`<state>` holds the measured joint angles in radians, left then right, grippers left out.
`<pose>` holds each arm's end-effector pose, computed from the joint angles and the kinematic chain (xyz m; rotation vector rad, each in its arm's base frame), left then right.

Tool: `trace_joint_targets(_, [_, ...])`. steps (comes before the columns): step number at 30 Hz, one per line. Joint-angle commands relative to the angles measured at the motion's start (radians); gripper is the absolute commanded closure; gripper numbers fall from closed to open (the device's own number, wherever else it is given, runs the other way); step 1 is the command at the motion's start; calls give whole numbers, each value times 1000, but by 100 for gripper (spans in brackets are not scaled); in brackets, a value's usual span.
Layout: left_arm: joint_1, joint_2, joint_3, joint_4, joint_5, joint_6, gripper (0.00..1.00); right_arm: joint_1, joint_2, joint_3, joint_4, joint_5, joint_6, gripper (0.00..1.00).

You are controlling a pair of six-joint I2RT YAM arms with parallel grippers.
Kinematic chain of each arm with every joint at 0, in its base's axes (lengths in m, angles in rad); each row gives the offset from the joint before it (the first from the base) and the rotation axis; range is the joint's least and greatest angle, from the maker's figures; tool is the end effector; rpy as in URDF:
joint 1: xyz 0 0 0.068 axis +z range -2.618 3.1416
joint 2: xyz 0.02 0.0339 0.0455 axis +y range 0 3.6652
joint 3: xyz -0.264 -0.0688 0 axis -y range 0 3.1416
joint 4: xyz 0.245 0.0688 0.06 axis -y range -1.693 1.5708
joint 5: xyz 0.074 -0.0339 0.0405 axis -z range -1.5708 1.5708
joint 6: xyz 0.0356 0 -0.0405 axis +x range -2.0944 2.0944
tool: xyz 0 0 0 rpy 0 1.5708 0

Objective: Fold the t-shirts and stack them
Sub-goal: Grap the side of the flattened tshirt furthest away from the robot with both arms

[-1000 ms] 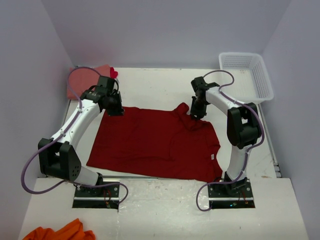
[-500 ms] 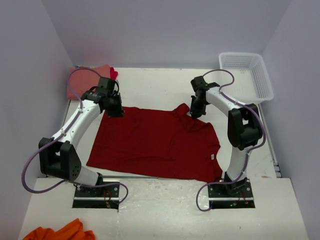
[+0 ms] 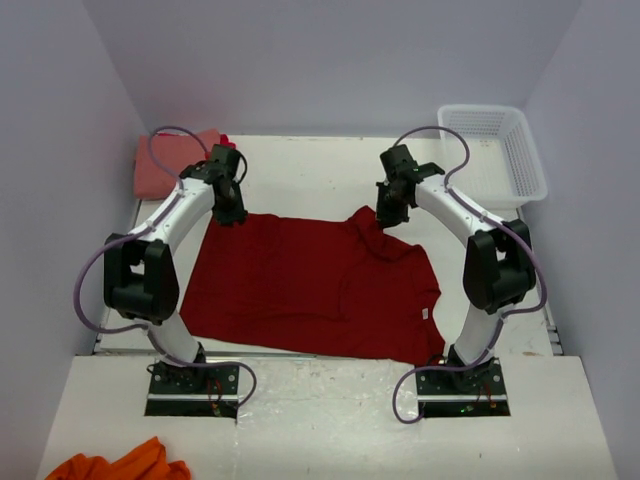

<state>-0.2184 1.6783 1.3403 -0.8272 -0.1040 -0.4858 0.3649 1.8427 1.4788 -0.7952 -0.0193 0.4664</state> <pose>0.3352 -0.0706 0.2508 -0.3922 2.6969 -0.0601 0.3595 0.1381 0.2362 0.1345 2.7579 0.2572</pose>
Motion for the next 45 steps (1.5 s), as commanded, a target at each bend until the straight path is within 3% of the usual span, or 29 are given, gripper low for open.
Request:
trace_joint_targets(1, [51,87,133,7,-112,24,72,8,-66,0,34,-33,-44,100])
trace_joint_targets(12, [204,323,272,25,-65,88,70,11,-95,-44,62,-62,-77,100])
trace_joint_targets(19, [218,425,376,20,-45,118,67,11,-86,-46,62,-65,-95,100])
trace_joint_targets(24, [254,497,454,13,0,135,57,9,-66,-32,54,-70,-97,100])
trace_joint_targets(33, [283,615,540,-12,61,142,56,8,-77,-32,53,-68,-87,100])
trace_joint_targets(45, [283,610,471,40,184,133,62,6,-62,-15,45,-74,-68,100])
